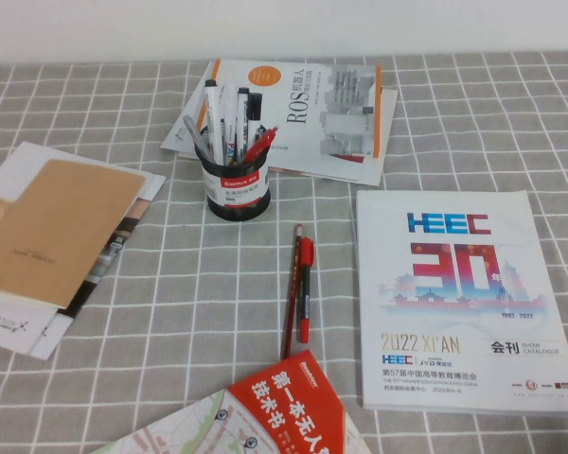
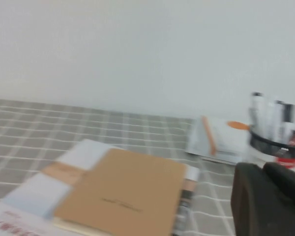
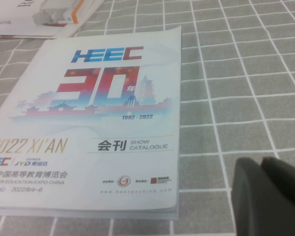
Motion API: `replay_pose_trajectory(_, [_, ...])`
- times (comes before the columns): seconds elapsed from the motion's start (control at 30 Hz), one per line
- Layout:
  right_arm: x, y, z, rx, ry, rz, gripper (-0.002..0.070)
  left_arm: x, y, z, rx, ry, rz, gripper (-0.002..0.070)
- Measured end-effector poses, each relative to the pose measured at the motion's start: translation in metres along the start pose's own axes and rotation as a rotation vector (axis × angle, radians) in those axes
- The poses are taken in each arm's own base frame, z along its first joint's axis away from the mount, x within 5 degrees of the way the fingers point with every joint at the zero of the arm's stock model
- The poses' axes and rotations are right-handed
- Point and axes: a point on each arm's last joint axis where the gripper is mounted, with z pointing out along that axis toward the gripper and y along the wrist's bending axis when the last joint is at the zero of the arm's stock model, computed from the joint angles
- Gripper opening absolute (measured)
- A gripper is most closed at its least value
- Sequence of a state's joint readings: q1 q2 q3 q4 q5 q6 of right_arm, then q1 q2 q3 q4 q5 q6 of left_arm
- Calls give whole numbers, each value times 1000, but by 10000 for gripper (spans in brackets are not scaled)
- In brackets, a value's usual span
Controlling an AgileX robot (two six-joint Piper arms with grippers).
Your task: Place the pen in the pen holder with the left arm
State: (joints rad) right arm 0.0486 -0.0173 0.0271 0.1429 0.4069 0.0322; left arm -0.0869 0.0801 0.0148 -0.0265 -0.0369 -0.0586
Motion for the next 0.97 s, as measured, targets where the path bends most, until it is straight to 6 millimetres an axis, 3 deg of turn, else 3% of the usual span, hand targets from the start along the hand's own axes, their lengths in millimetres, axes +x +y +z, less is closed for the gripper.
replay_pose_trajectory(0.2, [0,0,0,0,0,0,-13,6,3,-7,-43,10,-3,0])
replay_pose_trajectory(0.5, [0,0,0,0,0,0,-13,34,5,-12,-66,317,23,0])
replay_pose_trajectory(0.97, [0,0,0,0,0,0,-13,35,6,-12,-71,338,36,0])
